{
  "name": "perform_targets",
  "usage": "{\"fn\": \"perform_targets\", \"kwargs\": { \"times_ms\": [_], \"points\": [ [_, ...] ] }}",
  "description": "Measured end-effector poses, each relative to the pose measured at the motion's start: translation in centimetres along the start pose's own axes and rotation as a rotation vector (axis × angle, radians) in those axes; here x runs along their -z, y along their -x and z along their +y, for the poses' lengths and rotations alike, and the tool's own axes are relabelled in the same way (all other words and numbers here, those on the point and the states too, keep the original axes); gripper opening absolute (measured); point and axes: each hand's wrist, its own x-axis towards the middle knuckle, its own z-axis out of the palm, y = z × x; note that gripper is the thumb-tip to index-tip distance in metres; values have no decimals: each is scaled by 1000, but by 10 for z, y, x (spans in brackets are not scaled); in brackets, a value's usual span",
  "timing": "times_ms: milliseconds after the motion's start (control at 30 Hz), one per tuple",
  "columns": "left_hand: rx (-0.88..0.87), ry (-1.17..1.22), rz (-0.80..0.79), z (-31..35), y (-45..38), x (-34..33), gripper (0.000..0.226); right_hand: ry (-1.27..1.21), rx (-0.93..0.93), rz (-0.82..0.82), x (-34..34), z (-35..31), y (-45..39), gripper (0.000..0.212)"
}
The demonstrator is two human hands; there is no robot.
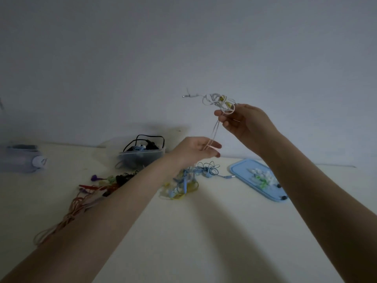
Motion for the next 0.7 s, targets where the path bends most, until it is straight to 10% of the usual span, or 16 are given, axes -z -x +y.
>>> {"fn": "perform_targets", "kwargs": {
  "times_ms": [300, 700],
  "points": [
    [104, -103, -75, -12, -7, -11, 28, -15, 93, 145, 22, -26, 4, 16],
    [152, 6, 99, 3, -4, -7, 31, 113, -226, 81, 49, -4, 21, 20]
  ]
}}
